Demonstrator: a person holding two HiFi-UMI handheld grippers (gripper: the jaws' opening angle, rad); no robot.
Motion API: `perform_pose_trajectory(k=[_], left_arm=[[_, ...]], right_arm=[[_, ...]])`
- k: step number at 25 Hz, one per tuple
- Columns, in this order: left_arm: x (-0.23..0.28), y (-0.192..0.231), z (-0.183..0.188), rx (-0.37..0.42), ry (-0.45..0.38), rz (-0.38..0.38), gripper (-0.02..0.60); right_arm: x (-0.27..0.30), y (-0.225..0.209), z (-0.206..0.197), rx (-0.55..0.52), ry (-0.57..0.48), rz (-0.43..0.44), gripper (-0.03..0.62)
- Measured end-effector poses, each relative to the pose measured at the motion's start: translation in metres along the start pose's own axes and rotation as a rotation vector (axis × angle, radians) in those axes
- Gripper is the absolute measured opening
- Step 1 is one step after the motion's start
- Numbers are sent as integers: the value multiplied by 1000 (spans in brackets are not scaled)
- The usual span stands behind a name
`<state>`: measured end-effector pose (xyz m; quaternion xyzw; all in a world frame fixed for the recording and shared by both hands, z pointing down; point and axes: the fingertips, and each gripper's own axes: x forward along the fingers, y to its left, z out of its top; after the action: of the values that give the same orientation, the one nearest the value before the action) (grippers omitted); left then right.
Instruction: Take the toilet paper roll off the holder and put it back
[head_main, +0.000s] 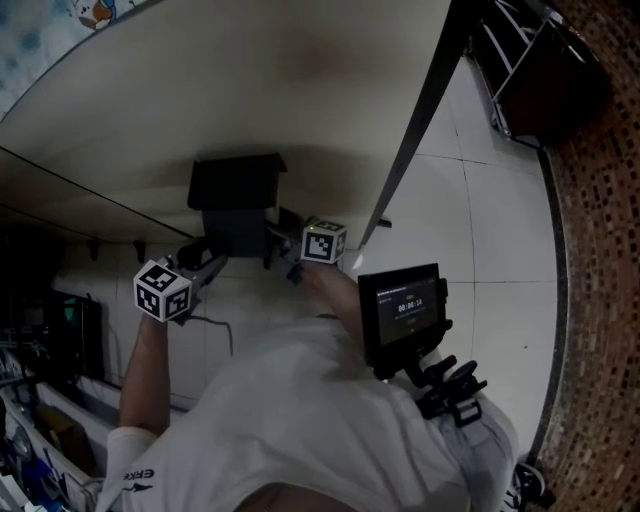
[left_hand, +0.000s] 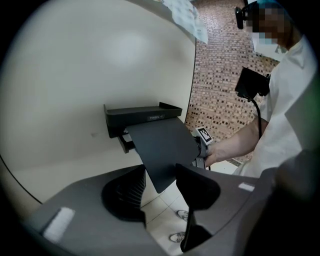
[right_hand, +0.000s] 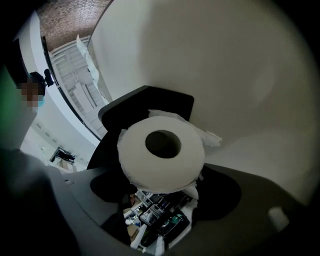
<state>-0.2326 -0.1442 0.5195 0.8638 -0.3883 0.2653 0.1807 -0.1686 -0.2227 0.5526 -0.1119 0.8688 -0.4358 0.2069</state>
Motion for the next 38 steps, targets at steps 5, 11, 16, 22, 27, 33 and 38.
perform_pose_trajectory(k=[5,11,16,22,27,33,38], left_arm=[[2,-1,1,-1,4,3,190],[2,0,2,-4,7,2,190],[4,1,-2,-7,11,6,190],[3,3,-3,-2,17,13,189],[1,6,-5,14,21,31,167],[4,8,-6,16,24,38,144],[6,10,-6,10,18,37,132]], right_arm=[[6,-2,-3,19,28,12,399],[14,-1,-7,23,56,27,399],[16,-6,-13,16,67,26,399],[17,-8,-15,19,74,25,399],[17,-7,-14,3,83,23,399],[17,-8,-13,-11,93,26,400],[12,-5,-15,-31,114,45,411]])
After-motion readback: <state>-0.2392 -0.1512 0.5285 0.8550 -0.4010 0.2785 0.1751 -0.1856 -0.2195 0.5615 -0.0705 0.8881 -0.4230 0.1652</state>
